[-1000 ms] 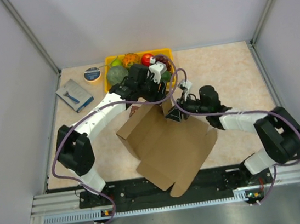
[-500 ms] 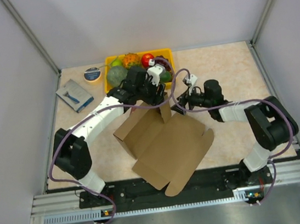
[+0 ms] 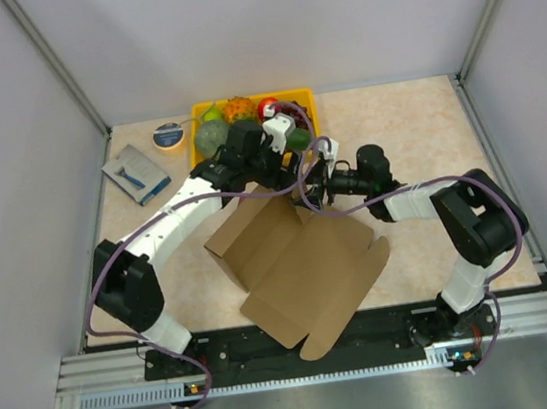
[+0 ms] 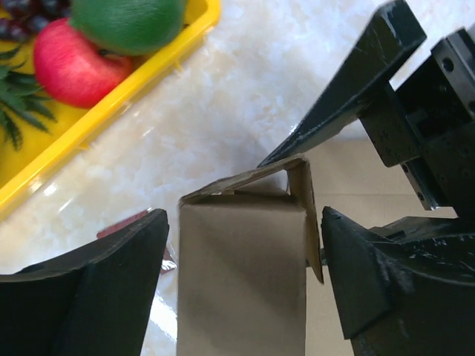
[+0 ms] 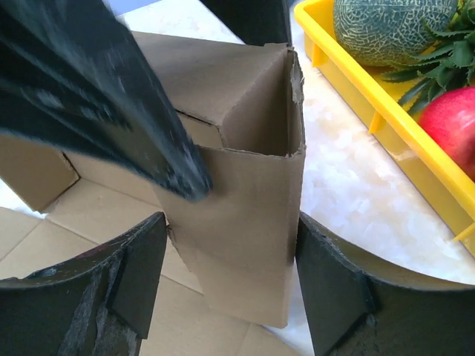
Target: Fold the paper box
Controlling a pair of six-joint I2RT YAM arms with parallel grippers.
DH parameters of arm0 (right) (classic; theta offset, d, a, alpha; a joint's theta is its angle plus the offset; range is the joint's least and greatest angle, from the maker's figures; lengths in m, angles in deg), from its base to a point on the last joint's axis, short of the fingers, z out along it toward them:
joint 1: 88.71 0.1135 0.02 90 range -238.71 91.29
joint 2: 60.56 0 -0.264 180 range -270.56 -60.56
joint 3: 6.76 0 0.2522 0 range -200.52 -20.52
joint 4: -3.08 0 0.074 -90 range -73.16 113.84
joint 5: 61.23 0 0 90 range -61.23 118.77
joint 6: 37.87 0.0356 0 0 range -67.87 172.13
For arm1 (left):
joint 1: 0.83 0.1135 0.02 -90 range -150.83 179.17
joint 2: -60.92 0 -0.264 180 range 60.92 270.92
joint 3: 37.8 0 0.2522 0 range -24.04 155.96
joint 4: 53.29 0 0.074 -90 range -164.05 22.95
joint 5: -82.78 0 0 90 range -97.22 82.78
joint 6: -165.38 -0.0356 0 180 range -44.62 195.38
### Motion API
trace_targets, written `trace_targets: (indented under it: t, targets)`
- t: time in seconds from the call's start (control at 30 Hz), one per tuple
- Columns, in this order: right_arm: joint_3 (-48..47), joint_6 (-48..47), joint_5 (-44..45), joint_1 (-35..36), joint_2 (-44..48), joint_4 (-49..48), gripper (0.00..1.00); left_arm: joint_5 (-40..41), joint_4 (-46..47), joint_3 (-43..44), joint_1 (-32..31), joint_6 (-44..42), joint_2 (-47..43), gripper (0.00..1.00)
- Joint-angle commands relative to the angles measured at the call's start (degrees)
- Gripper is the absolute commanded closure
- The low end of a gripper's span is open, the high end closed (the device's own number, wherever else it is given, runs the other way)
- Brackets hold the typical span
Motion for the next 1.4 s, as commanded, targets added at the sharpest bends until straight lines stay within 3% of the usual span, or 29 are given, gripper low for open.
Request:
trace_targets:
  t: [0.0, 0.13, 0.2, 0.33, 0.43, 0.53, 0.67, 0.73, 0.93, 1.0, 1.1, 1.23, 1.37]
  targets:
    - [-2.46, -4.20, -0.89, 0.50, 0.20, -1.19, 0.33, 6.61, 0.38, 1.18, 1.07, 5.16, -8.49, 0.10]
    - [-3.07, -3.85, -1.86, 0.59, -0.51, -1.09, 0.35, 8.98, 2.39, -4.25, 1.16, 7.44, -17.01, 0.05]
    - [-3.34, -3.06, -2.12, 0.67, -1.03, -1.53, 0.36, 13.88, 2.75, -7.16, 1.16, 9.29, -23.77, 0.05]
    - [-2.73, -2.62, -1.51, 0.76, -1.04, -1.97, 0.37, 17.68, 3.72, -20.77, 1.08, 12.01, -37.21, 0.05]
    - [-2.81, -2.27, -0.28, 0.76, -1.39, -2.06, 0.37, 22.06, -1.89, -27.20, 0.64, 17.45, -45.92, 0.06]
    - [-2.81, -1.92, 1.74, 0.68, -1.47, -2.23, 0.37, 29.78, -9.01, -31.33, -3.83, 26.50, -52.34, 0.10]
    - [-2.90, -0.17, 4.81, 0.68, -1.47, -2.50, 0.37, 45.06, -16.05, -35.90, -18.92, 40.38, -54.82, 0.09]
    - [-2.64, 0.19, 5.61, 0.68, -1.47, -2.58, 0.37, 47.74, -18.68, -37.93, -22.20, 47.94, -53.69, 0.09]
    - [-2.55, 0.46, 7.72, 0.76, -1.39, -2.32, 0.36, 54.77, -24.75, -36.88, -32.31, 55.26, -48.06, 0.05]
    - [-2.55, -0.07, 8.60, 0.68, -1.30, -2.06, 0.36, 59.23, -28.17, -35.14, -33.38, 53.95, -47.70, 0.04]
    - [-3.16, -0.25, 8.69, 0.68, -1.56, -1.53, 0.36, 65.05, -39.68, -29.09, -33.38, 60.34, -47.61, 0.03]
    - [-4.13, 0.46, 7.99, 0.76, -2.61, -2.32, 0.36, 64.81, -42.69, -26.59, -33.29, 60.79, -50.85, 0.03]
    - [-5.53, 0.63, 7.54, 0.68, -4.02, -2.23, 0.36, 58.75, -47.50, -25.90, -33.29, 61.57, -54.02, 0.06]
